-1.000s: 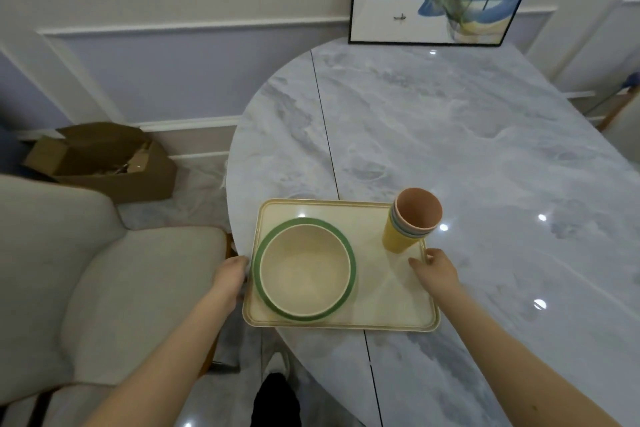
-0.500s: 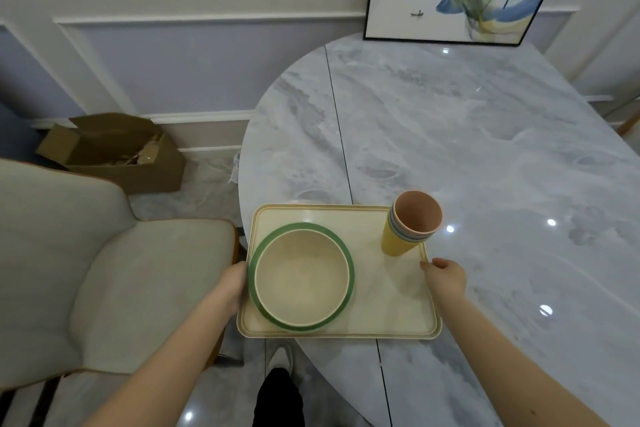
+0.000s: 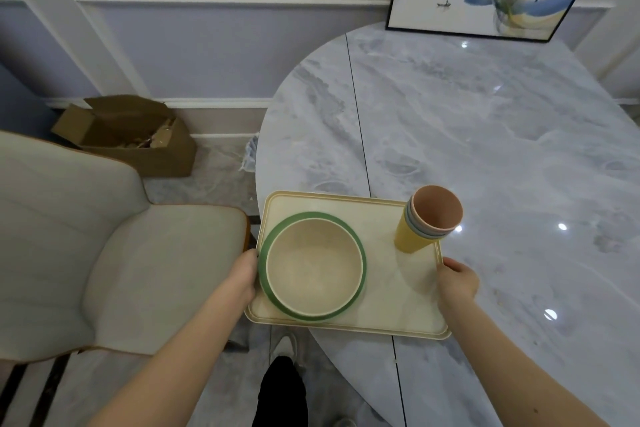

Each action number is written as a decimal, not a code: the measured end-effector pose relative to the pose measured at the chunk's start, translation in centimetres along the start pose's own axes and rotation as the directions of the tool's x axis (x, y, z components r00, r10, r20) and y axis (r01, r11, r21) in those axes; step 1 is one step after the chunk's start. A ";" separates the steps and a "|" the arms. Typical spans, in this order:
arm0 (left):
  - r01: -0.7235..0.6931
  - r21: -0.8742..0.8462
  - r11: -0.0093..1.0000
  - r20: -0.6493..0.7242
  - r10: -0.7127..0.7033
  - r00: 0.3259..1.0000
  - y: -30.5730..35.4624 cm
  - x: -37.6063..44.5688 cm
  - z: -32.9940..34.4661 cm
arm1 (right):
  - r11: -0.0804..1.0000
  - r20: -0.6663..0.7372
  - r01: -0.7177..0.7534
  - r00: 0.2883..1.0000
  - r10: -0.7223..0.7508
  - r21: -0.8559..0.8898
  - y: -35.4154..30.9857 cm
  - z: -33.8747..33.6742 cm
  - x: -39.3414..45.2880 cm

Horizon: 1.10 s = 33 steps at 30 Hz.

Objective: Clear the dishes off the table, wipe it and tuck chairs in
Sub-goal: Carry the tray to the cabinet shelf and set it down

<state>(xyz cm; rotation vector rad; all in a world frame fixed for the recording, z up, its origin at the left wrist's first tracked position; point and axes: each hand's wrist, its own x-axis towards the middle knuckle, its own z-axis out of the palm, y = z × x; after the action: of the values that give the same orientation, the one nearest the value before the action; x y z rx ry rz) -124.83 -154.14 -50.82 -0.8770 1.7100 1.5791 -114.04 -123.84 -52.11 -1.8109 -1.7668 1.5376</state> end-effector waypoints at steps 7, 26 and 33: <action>-0.044 -0.049 0.998 0.019 0.045 0.999 1.2 -0.9 0.3 | 0.998 0.018 0.019 1.000 -0.020 0.055 -1.1 0.0 -1.2; -0.141 -0.213 0.967 -0.131 0.114 0.985 1.4 -9.2 -9.0 | 0.980 0.229 0.197 0.953 -0.198 0.027 -6.5 1.0 -10.5; -0.116 -0.326 0.938 -0.175 0.061 0.983 -0.3 -10.7 -16.0 | 0.968 0.292 0.251 0.927 -0.235 -0.017 -6.5 4.4 -17.0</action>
<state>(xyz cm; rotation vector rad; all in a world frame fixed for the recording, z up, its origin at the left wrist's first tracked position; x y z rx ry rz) -118.72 -169.61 -41.05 -1.1368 1.6343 1.9448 -117.28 -138.18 -40.51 -1.3747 -2.0883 1.7328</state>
